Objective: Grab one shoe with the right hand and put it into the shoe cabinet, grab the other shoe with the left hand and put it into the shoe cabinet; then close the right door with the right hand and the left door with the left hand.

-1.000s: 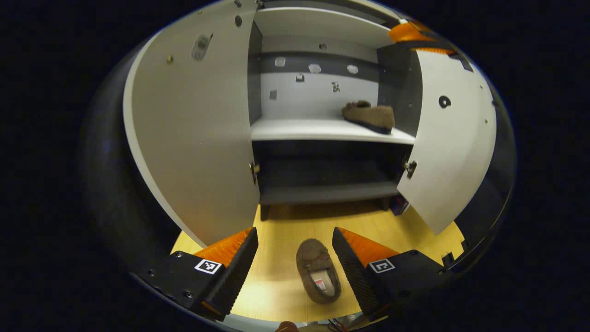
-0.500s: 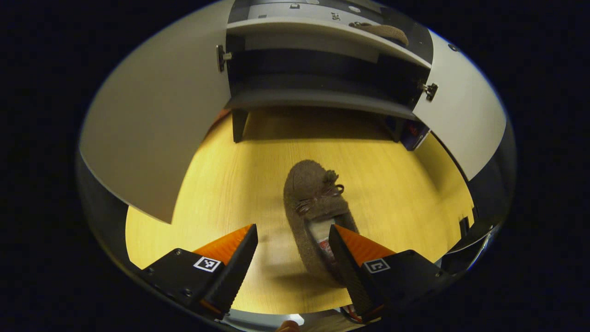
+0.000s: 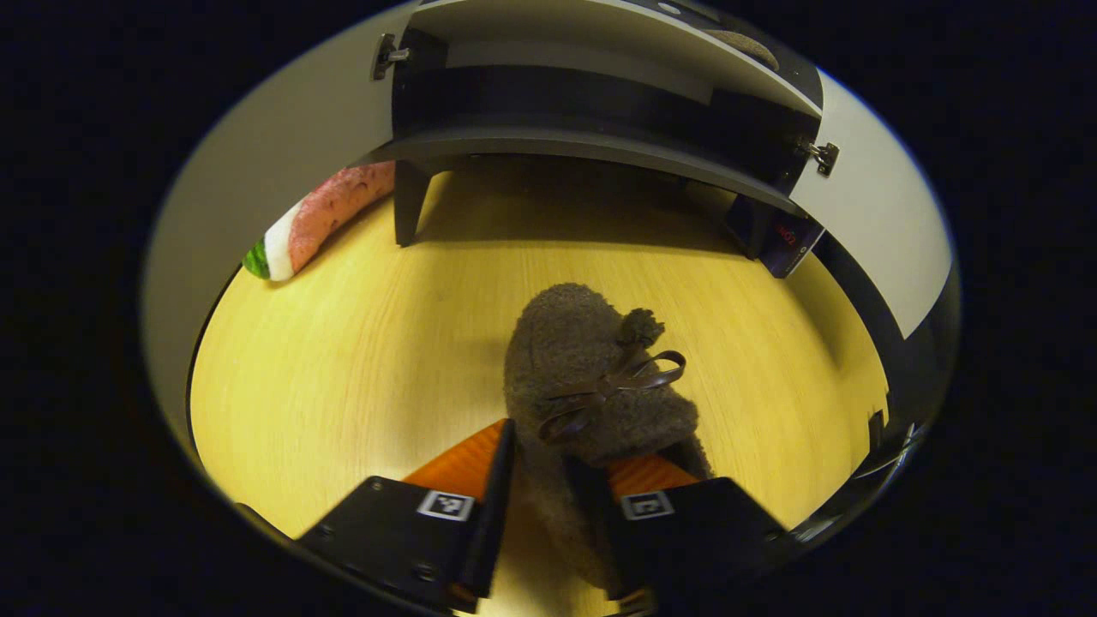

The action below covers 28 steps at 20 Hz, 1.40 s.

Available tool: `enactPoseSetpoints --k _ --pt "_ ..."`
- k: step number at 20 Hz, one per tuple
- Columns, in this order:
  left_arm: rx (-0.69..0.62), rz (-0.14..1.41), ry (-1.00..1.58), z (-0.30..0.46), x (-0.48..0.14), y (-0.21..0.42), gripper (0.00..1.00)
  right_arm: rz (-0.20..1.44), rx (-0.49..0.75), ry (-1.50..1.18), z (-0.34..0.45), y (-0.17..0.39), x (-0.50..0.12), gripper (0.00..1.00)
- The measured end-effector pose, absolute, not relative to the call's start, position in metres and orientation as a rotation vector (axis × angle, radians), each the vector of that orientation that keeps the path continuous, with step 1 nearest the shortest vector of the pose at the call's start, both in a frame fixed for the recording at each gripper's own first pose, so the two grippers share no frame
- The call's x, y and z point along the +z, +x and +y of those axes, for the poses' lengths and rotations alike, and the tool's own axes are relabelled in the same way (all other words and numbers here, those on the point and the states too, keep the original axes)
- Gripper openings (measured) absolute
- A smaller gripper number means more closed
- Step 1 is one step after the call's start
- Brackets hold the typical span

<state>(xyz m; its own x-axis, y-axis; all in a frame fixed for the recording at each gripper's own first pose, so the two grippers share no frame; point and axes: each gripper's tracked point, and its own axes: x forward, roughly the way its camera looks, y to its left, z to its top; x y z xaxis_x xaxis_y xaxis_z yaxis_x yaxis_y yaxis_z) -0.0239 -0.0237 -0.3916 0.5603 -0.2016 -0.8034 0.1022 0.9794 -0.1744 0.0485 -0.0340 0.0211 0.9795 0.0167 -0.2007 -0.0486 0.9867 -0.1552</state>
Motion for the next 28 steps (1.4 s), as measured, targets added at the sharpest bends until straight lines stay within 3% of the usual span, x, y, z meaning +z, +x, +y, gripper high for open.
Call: enactPoseSetpoints --k 1,3,4,8,20,25,28 --pt "-0.163 0.956 -0.097 -0.019 -0.392 -0.021 0.42 0.199 0.036 -0.162 -0.033 0.049 0.02 0.4" --pt "-0.127 0.951 -0.059 -0.011 -0.391 -0.014 0.25 0.196 0.046 -0.164 -0.031 0.046 0.021 0.4" --pt "-0.126 0.954 -0.043 -0.01 -0.388 -0.015 0.05 0.197 0.052 -0.164 -0.03 0.045 0.021 0.4" --pt "-0.113 0.901 -0.047 -0.013 -0.345 0.001 0.03 0.198 0.055 -0.159 -0.036 0.036 0.019 0.4" --pt "-0.122 0.481 -0.099 -0.027 -0.064 0.173 0.02 0.145 0.076 -0.096 -0.049 0.005 0.05 0.4" --pt "-0.096 0.406 -0.041 -0.028 -0.009 0.26 0.02 0.12 0.045 -0.068 -0.068 -0.01 0.065 0.4" --pt "-0.073 0.425 -0.039 -0.024 -0.009 0.302 0.02 0.11 0.037 -0.039 -0.083 -0.02 0.074 0.4"
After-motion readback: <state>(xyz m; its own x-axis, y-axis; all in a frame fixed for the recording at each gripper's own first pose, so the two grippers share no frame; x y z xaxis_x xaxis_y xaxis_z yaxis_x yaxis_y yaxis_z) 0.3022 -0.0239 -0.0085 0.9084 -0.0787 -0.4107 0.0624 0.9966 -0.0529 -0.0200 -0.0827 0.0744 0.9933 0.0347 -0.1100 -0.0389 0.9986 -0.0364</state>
